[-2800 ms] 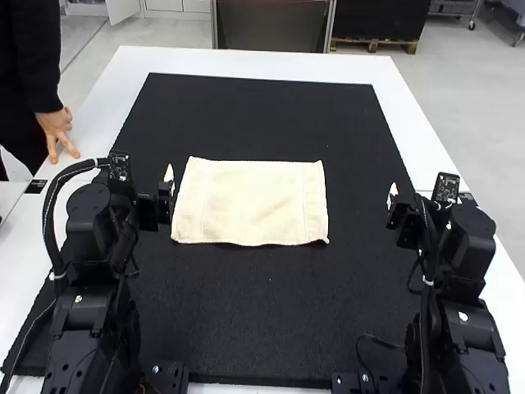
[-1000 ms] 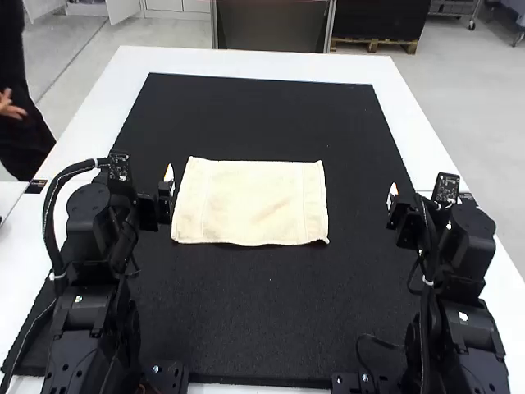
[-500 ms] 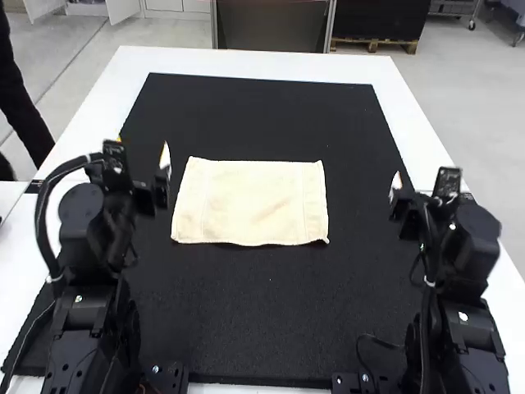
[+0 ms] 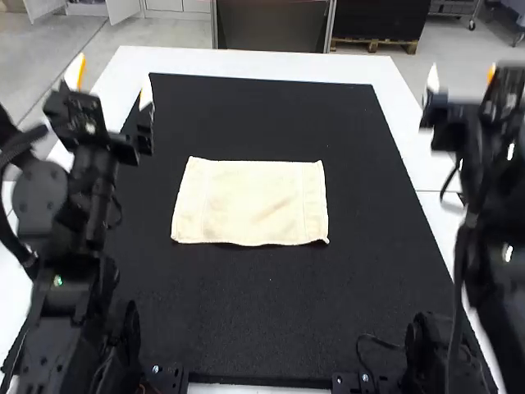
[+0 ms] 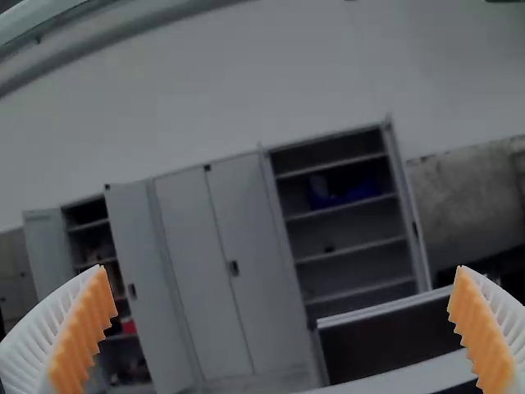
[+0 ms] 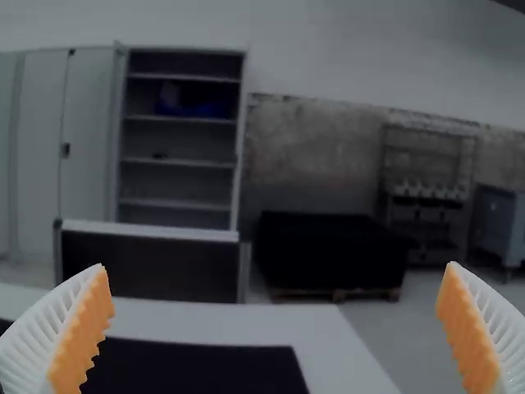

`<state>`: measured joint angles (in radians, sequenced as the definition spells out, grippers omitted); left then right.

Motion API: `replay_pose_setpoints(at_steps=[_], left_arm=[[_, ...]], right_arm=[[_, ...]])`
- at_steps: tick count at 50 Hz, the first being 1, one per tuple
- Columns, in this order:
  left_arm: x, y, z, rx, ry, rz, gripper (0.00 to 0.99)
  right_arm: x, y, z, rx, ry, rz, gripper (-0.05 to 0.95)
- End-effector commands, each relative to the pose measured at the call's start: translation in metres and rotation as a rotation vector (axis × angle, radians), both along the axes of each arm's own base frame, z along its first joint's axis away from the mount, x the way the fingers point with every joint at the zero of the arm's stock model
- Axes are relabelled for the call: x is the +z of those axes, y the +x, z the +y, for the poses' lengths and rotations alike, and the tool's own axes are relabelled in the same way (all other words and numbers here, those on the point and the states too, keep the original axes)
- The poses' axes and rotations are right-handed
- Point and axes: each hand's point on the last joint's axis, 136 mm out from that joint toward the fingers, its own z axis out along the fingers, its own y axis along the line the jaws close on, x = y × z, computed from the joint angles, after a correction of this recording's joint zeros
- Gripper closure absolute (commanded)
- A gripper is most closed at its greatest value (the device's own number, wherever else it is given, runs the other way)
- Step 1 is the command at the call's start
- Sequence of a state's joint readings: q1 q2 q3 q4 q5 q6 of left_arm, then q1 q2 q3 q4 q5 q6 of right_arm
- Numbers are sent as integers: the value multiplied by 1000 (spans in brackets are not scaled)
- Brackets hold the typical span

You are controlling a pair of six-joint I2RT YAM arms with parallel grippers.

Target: Fold the towel.

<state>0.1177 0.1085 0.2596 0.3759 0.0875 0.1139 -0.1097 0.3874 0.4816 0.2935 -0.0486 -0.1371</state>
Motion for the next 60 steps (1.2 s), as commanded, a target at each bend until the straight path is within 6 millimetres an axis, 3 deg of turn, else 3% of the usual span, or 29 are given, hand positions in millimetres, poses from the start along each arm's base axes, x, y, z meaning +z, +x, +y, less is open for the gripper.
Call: replay_pose_setpoints(at_steps=[1,7,12,16,25,34,40,44,51,55,60], left_arm=[[37,8,9,45,-10,0,46],[44,61,18,5,-144,125,43],[31,113,27,7,-191,242,38],[17,148,31,3,-228,296,38],[-50,211,54,87,-344,443,39],[-124,232,71,203,-369,595,36],[-157,235,55,160,-274,683,34],[-178,235,40,98,-253,740,38],[-225,237,16,-2,-238,922,39],[-248,236,11,-30,-219,1002,38],[-261,237,5,-97,-232,1053,38]], right_arm=[[13,39,-12,-23,62,93,-8],[-3,90,-17,-16,108,245,-8],[-21,125,-24,-29,122,323,-8],[-49,150,-26,-36,129,401,-8],[-131,189,-45,-126,124,554,-5],[-168,194,-48,-136,96,571,-2],[-188,195,-55,-173,100,602,-3],[-204,200,-45,-126,103,645,-2],[-260,203,-3,61,128,879,-10],[-270,205,9,105,130,926,-10],[-268,210,22,164,134,929,-8]])
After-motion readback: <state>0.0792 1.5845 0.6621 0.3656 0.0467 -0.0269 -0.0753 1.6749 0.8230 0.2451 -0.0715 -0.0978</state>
